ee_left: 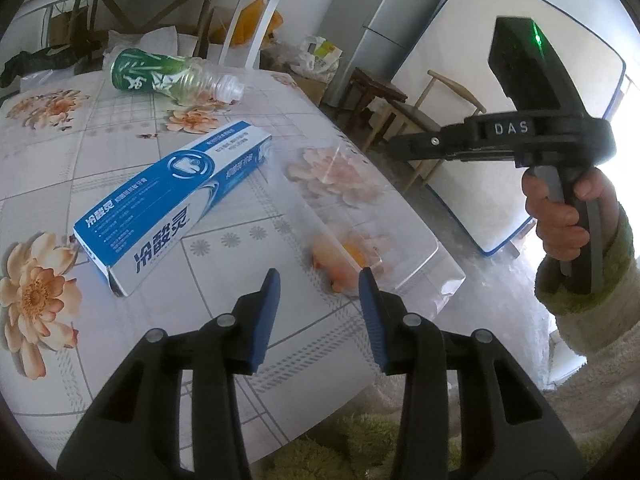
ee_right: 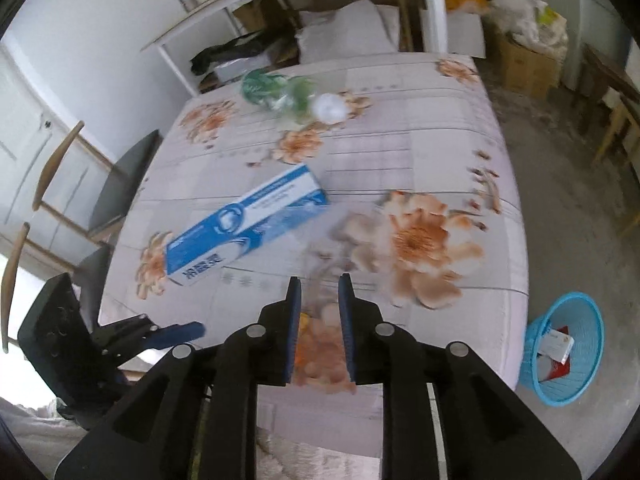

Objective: Collect trash

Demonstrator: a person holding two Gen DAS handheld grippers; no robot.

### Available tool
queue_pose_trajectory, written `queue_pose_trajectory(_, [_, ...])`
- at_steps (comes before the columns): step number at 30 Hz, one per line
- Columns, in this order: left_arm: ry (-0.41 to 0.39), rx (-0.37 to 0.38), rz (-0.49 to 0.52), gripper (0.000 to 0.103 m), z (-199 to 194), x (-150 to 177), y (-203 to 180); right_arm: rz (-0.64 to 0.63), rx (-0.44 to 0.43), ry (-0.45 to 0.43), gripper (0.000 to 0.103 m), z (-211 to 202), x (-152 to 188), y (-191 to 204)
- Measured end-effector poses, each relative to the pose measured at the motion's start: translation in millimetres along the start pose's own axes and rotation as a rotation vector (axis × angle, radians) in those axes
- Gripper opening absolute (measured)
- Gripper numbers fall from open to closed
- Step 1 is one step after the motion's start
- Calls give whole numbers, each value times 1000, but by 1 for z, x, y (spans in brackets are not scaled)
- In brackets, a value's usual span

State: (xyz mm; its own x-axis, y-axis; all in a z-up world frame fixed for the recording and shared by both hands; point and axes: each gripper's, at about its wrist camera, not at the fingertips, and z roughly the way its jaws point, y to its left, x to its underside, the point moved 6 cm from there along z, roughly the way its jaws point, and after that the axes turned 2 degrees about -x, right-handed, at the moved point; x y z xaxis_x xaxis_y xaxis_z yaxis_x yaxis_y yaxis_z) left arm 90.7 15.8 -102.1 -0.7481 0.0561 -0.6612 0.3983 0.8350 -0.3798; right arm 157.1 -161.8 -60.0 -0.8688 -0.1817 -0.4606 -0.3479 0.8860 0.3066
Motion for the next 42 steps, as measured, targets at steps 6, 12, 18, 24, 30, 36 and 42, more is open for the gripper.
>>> queue_pose_trajectory(6, [0,0,-11,37,-1,-1,4,39,-35,21,35,8,-12,-1])
queue_pose_trajectory(12, [-6,4,-25,37,0,-3,9,41,-61,51,35,11,-4,6])
queue_pose_trajectory(18, [0,9,-14,37,1,-2,6,75,-72,28,35,3,-2,-1])
queue_pose_trajectory(24, [-6,5,-12,37,1,-3,5,65,-86,16,35,-1,-6,2])
queue_pose_trajectory(30, [2,7,-13,37,2,-1,4,22,-129,108,35,12,14,20])
queue_pose_trajectory(36, [13,16,-4,37,4,2,-1,6,-102,255,35,43,40,26])
queue_pose_trajectory(42, [10,17,-5,37,3,3,-1,-11,-24,337,35,70,45,23])
